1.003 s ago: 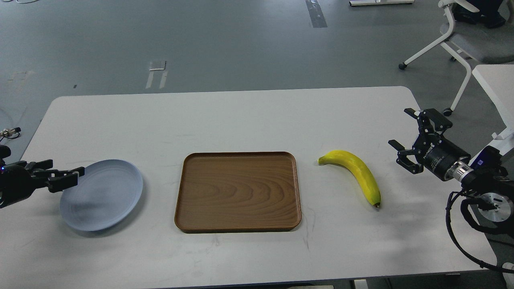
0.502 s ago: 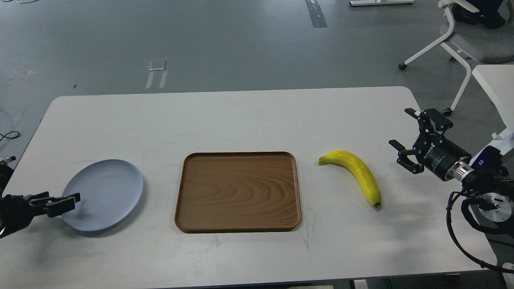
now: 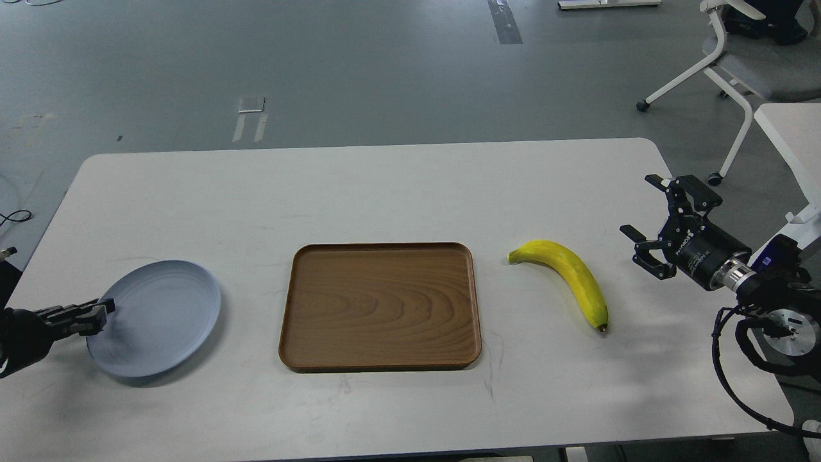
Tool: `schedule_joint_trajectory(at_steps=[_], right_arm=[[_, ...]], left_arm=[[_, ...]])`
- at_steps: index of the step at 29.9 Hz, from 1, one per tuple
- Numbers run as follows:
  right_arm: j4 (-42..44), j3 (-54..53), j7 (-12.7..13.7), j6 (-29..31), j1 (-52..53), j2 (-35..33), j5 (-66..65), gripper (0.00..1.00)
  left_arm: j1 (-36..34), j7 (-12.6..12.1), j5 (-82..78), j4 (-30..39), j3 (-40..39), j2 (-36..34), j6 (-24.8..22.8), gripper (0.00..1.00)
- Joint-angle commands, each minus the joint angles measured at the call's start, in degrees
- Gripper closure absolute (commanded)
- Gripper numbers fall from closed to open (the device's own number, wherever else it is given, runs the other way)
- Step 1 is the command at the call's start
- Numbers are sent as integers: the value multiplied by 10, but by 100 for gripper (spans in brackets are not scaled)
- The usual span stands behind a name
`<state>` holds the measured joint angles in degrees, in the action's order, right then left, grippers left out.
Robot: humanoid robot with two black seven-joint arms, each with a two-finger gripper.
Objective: Place banana on plate with both arms
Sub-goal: 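Lift the blue plate with the left gripper and carry it onto the tray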
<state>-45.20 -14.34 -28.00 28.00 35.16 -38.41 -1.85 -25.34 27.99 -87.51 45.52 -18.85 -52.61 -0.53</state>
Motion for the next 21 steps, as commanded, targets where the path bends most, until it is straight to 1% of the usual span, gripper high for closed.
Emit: schedule_joint_trajectory(at_steps=[1, 10, 13, 15, 17, 21], right_arm=[[0, 0, 0, 0, 0, 0, 0, 0], [1, 0, 0, 0, -2, 0, 0, 0], [1, 0, 0, 0, -4, 0, 0, 0], [2, 0, 0, 0, -4, 0, 0, 0], [2, -1, 0, 0, -4, -3, 0, 0], [3, -1, 0, 0, -4, -4, 0, 0]], left_arm=[[-2, 0, 4, 0, 0, -1, 4, 100], [-9, 0, 7, 11, 0, -1, 2, 100], [-27, 0, 17, 27, 0, -2, -2, 100], [-54, 0, 24, 60, 0, -6, -8, 100], [-92, 0, 23, 113, 0, -17, -27, 100], [-137, 0, 21, 163, 0, -27, -50, 100]])
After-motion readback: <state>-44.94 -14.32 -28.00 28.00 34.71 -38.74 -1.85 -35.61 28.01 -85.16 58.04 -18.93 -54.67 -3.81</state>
